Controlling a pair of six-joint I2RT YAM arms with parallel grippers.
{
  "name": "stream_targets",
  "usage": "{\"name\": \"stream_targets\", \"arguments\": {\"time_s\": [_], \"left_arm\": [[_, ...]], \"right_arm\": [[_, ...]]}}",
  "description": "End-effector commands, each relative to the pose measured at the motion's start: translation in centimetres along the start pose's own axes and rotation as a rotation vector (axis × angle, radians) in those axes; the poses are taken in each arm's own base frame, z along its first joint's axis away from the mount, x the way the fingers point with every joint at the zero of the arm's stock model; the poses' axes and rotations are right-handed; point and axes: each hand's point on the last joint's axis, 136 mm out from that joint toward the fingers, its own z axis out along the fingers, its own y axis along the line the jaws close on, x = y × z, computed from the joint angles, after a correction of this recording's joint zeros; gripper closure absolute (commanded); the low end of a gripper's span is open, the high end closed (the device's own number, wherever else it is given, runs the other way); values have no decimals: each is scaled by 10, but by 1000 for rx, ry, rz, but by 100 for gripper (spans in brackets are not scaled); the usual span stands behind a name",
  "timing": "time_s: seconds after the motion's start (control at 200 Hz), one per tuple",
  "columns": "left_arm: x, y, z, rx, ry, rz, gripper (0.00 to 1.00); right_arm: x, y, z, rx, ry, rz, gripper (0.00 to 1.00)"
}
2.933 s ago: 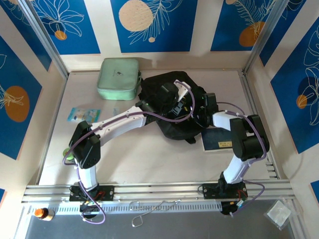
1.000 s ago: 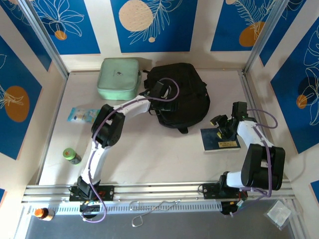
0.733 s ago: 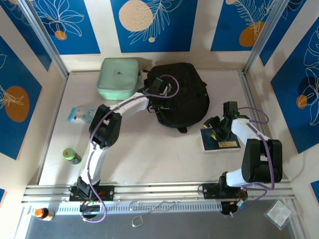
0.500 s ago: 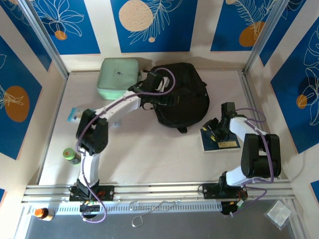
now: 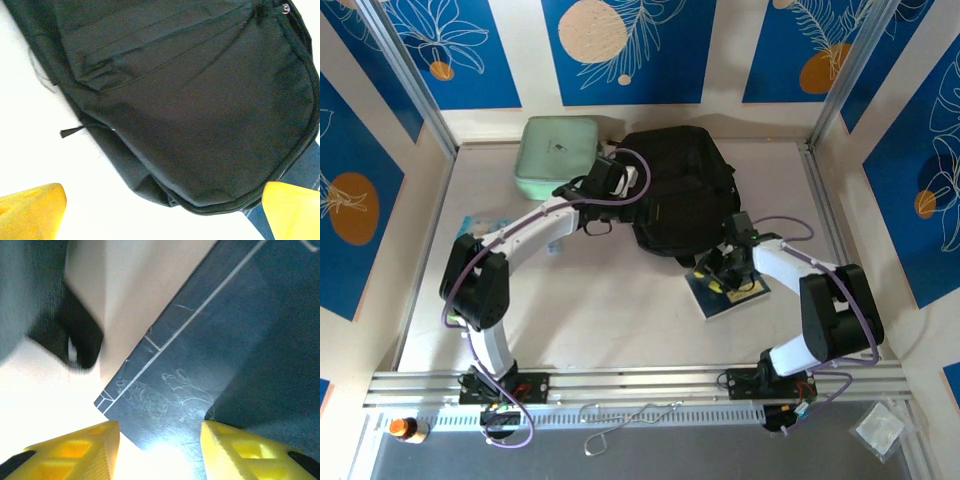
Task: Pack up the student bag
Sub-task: Move the book to the center of the table.
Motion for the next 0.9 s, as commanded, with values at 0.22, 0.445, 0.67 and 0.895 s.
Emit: {"name": "stream_targets", "arguments": {"time_s": [0.22, 0.445, 0.67, 0.895], "left_arm": [[-5, 39, -25, -65, -71, -90, 0], [3, 50, -33, -67, -62, -103, 0], [15, 39, -27, 5, -1, -94, 0], [33, 38, -19, 39, 55, -129, 0]], "right_arm": [[73, 52, 28, 1, 140, -192, 55], [64, 62, 10, 6, 35, -253, 54], [18, 13, -23, 124, -136, -122, 36], [-6, 2, -21, 152, -193, -135, 30]]}}
